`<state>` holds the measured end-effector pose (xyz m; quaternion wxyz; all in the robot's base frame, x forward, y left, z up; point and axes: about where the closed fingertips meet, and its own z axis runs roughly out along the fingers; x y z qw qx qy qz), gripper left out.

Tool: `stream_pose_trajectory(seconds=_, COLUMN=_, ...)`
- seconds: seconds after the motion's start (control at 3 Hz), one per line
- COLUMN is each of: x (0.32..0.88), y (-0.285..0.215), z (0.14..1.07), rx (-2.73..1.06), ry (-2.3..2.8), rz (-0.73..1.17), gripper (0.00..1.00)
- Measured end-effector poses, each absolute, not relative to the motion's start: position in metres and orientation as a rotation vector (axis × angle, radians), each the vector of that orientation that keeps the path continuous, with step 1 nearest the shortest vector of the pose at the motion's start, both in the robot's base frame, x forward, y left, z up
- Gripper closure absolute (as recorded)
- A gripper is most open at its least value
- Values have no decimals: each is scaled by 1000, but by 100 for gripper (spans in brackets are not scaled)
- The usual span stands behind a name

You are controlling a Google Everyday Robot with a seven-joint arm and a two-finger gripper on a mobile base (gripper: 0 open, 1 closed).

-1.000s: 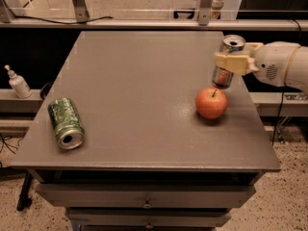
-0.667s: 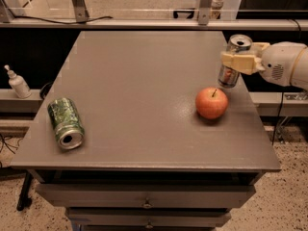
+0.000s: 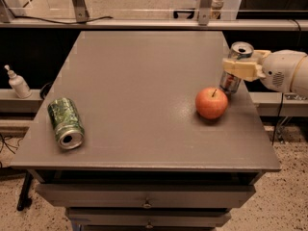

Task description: Move redbull can near apple

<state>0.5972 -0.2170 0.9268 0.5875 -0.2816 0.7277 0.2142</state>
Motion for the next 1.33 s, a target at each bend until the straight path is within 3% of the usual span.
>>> stream_pose_trajectory(seconds=0.33, x=592, y=-208, z=917, rx=-657, ry=1703, rz=520, gripper=100)
stream_pose_trajectory(seconds=0.67, x=587, y=-203, z=908, rx=-656, ry=1720, rz=531, gripper=84)
stream_pose_trajectory(seconds=1.33, x=581, y=-199, z=901, rx=-658, ry=1748, rz=537, gripper=39)
